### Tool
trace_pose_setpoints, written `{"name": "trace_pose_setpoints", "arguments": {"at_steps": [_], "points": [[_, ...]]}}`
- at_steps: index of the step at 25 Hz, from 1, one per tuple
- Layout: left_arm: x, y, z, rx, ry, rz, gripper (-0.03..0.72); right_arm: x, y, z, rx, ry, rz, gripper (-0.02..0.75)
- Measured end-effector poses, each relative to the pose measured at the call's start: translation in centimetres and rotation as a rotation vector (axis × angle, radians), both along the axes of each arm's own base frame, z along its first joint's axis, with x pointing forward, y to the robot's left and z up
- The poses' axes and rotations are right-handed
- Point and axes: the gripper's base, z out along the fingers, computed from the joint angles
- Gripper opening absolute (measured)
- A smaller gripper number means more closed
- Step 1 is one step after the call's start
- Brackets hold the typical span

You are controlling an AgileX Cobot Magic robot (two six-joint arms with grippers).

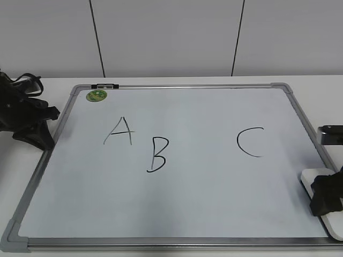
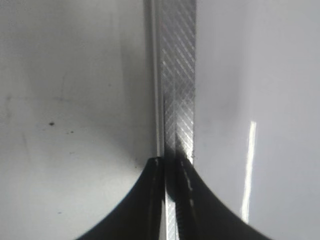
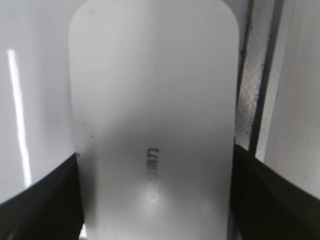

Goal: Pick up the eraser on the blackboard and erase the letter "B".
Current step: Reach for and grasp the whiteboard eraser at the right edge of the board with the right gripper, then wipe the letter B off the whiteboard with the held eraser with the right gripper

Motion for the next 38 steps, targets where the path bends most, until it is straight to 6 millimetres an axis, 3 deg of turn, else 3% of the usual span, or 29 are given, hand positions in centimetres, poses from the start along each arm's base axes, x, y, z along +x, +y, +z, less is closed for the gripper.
{"name": "trace_pose_setpoints", "arguments": {"at_steps": [4, 10, 18, 21, 22, 26, 27, 28, 34, 38], "points": [[0.0, 0.0, 0.0, 0.0, 0.0, 0.0, 0.029, 0.2, 0.0, 0.2, 0.002, 0.0, 0.001, 0.547], [0.0, 0.0, 0.0, 0.0, 0.0, 0.0, 0.029, 1.1, 0.1, 1.3, 0.011, 0.024, 0.009, 0.536], [0.0, 0.0, 0.0, 0.0, 0.0, 0.0, 0.029, 4.1, 1.3, 6.7, 0.044, -0.043, 0.053, 0.536], [0.0, 0.0, 0.0, 0.0, 0.0, 0.0, 0.029, 5.2, 3.6, 8.6, 0.048, -0.094, 0.135, 0.536], [0.0, 0.0, 0.0, 0.0, 0.0, 0.0, 0.029, 5.8, 5.6, 9.8, 0.055, -0.124, 0.199, 0.536], [0.0, 0.0, 0.0, 0.0, 0.0, 0.0, 0.029, 7.3, 10.5, 11.1, 0.07, -0.157, 0.339, 0.536], [0.0, 0.0, 0.0, 0.0, 0.0, 0.0, 0.029, 7.4, 11.0, 11.2, 0.072, -0.157, 0.351, 0.536], [0.0, 0.0, 0.0, 0.0, 0.0, 0.0, 0.029, 8.0, 12.8, 11.3, 0.076, -0.154, 0.397, 0.536], [0.0, 0.0, 0.0, 0.0, 0.002, -0.001, 0.029, 10.6, 19.6, 10.1, 0.022, -0.107, 0.581, 0.536], [0.0, 0.0, 0.0, -0.001, 0.003, -0.001, 0.029, 12.5, 21.6, 8.1, -0.027, -0.046, 0.63, 0.536]]}}
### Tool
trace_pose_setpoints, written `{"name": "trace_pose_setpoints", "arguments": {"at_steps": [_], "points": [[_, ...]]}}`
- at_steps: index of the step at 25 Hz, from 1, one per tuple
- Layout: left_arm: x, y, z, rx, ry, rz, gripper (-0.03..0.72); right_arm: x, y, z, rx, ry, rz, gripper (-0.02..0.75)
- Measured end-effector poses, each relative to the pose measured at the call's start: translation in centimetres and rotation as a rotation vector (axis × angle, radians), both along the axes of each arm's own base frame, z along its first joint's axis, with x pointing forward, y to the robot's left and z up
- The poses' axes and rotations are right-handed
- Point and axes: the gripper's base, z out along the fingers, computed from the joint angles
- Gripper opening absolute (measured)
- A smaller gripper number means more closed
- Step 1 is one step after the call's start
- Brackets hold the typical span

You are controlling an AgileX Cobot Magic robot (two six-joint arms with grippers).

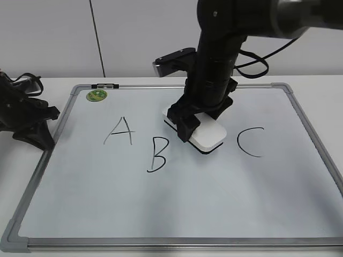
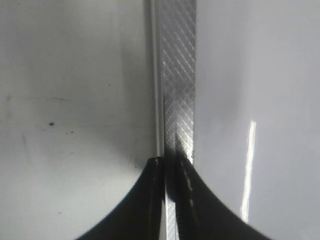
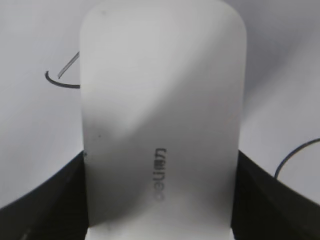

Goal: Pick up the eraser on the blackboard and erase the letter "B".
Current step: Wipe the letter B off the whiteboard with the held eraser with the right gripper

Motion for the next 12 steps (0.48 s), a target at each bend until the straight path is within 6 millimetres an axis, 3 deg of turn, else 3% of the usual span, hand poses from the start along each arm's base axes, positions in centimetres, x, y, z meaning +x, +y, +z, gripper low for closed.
{"name": "trace_pose_setpoints", "arguments": {"at_steps": [12], "points": [[0.0, 0.0, 0.0, -0.002, 0.003, -0.001, 0.029, 3.1, 1.7, -4.0, -0.048, 0.014, 0.068, 0.536]]}}
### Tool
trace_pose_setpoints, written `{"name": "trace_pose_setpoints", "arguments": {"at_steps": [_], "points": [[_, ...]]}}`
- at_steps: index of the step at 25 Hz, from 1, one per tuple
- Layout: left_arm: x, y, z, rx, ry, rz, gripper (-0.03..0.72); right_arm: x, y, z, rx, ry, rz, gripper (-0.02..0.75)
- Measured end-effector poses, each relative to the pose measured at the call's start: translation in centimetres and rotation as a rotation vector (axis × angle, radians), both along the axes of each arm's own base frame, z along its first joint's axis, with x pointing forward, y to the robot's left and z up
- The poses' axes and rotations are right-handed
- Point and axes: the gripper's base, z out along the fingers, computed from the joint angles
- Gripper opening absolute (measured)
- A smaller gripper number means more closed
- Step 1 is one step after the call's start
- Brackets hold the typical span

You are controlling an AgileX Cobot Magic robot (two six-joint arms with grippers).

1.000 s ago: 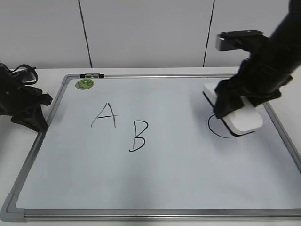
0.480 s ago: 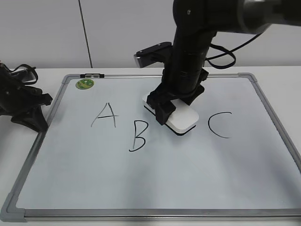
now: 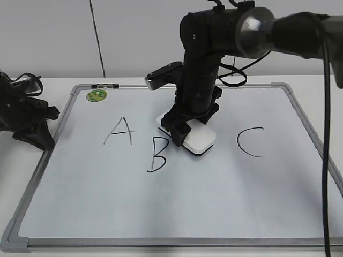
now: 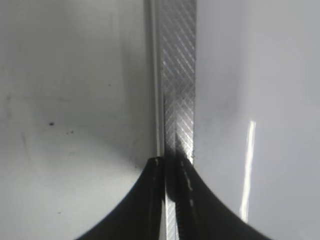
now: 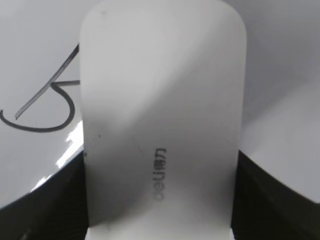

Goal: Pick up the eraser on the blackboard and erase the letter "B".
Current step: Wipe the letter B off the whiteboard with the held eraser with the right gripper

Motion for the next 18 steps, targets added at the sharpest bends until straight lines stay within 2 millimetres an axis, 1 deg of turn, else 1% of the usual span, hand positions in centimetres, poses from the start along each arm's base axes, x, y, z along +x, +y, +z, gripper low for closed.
{"name": "trace_pose_setpoints", "arguments": {"at_steps": [6, 14, 18], "points": [[0.0, 0.0, 0.0, 0.0, 0.0, 0.0, 0.029, 0.6, 0.3, -1.7, -0.01, 0.001, 0.014, 0.536], [0.0, 0.0, 0.0, -0.001, 0.002, -0.001, 0.029, 1.6, 0.7, -3.0, -0.016, -0.028, 0.033, 0.536], [0.0, 0.0, 0.0, -0.001, 0.002, -0.001, 0.029, 1.8, 0.7, -3.0, -0.023, -0.029, 0.036, 0.536]]}}
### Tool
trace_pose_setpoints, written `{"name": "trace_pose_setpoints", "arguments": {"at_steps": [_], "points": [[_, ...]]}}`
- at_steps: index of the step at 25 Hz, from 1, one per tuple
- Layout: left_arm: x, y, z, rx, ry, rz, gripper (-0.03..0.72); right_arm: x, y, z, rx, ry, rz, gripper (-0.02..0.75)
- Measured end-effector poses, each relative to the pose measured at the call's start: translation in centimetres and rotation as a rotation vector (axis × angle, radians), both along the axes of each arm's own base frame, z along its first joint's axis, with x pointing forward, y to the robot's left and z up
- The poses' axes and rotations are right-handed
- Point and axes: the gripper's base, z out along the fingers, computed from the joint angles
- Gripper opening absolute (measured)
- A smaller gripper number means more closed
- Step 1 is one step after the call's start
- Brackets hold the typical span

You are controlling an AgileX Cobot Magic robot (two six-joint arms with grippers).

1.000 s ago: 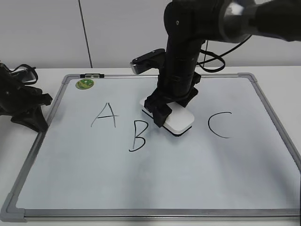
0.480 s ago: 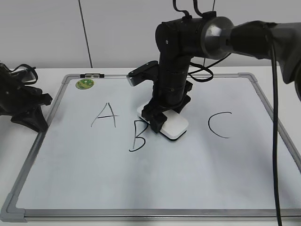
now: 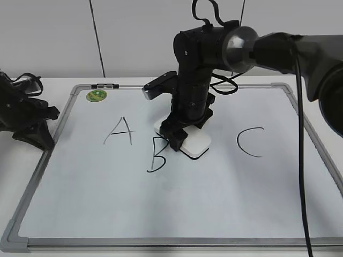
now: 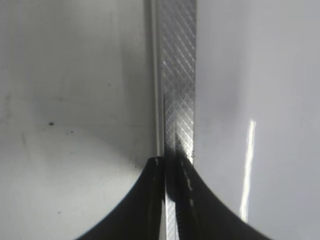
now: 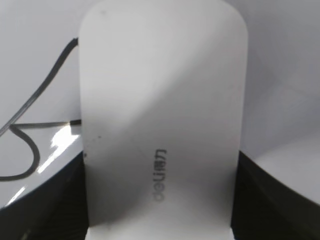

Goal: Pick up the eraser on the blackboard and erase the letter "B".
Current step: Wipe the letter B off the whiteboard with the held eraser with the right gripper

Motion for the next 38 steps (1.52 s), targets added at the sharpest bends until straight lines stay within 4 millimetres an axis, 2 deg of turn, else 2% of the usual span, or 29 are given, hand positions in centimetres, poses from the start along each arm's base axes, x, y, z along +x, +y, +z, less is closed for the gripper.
{"name": "trace_pose_setpoints", "arguments": {"at_steps": [6, 15, 18, 25, 30, 38], "points": [[0.0, 0.0, 0.0, 0.0, 0.0, 0.0, 0.029, -0.4, 0.6, 0.0, -0.026, -0.004, 0.027, 0.536], [0.0, 0.0, 0.0, 0.0, 0.0, 0.0, 0.029, -3.1, 4.4, -0.1, -0.065, -0.002, 0.135, 0.536], [0.0, 0.0, 0.0, -0.001, 0.002, -0.001, 0.029, -3.2, 4.6, -0.1, -0.065, -0.003, 0.141, 0.536], [0.0, 0.0, 0.0, -0.001, 0.002, -0.001, 0.029, -2.2, 3.2, -0.2, -0.057, 0.004, 0.103, 0.536], [0.0, 0.0, 0.0, -0.001, 0.002, -0.001, 0.029, -0.5, 0.6, -0.2, -0.061, -0.009, 0.046, 0.536], [0.0, 0.0, 0.0, -0.001, 0.002, -0.001, 0.031, -0.3, 0.3, -0.1, -0.077, -0.014, 0.046, 0.536]]}}
